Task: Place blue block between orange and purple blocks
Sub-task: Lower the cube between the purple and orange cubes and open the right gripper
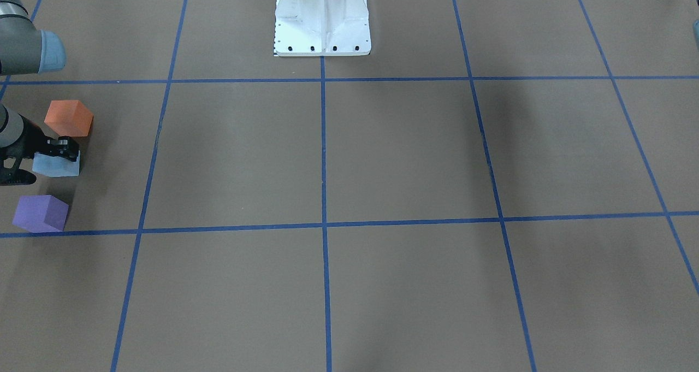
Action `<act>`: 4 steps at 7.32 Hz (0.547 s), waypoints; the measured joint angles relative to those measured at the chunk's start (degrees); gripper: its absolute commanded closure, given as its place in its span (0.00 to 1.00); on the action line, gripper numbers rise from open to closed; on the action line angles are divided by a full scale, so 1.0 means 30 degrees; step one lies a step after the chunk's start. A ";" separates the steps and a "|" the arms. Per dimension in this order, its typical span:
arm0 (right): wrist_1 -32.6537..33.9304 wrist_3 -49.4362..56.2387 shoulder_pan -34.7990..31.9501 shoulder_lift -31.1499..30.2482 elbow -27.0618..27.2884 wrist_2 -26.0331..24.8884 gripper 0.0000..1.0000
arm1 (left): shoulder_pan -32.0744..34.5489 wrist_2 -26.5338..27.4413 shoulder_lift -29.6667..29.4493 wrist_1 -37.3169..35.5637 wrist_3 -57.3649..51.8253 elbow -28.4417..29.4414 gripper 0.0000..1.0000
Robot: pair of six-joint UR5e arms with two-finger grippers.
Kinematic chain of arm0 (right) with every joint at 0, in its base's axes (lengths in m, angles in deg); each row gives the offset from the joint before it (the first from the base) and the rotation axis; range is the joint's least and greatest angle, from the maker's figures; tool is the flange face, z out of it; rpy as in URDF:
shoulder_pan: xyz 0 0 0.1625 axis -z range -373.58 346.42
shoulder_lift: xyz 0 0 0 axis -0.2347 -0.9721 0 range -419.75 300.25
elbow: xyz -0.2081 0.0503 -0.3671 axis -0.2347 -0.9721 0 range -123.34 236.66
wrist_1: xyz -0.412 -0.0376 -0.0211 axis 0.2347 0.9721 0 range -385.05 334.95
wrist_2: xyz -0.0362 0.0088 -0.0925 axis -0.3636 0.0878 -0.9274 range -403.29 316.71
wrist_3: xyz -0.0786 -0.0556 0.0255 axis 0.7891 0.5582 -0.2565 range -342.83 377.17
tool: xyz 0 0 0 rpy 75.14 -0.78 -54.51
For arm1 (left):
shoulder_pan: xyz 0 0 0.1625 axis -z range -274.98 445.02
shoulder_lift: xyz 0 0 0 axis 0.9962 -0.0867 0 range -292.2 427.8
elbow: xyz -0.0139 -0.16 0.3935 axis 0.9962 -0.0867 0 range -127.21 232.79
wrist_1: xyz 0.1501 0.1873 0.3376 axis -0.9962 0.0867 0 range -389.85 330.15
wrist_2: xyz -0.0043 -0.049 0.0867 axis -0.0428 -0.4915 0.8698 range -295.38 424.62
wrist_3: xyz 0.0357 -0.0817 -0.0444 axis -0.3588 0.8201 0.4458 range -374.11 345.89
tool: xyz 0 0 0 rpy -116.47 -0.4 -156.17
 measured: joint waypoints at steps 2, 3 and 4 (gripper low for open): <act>-0.0004 0.0009 -0.0030 -0.0037 0.0370 0.0019 0.00 | -0.0008 0.0000 -0.0019 0.0001 -0.0007 0.0052 0.00; 0.0042 0.0010 -0.0260 -0.0113 0.1136 0.0059 0.00 | -0.0018 0.0000 -0.0042 -0.0006 -0.0027 0.0055 0.00; 0.0154 0.0058 -0.1132 -0.0230 0.2064 0.0123 0.00 | -0.0020 0.0000 -0.0043 -0.0018 -0.0044 0.0056 0.00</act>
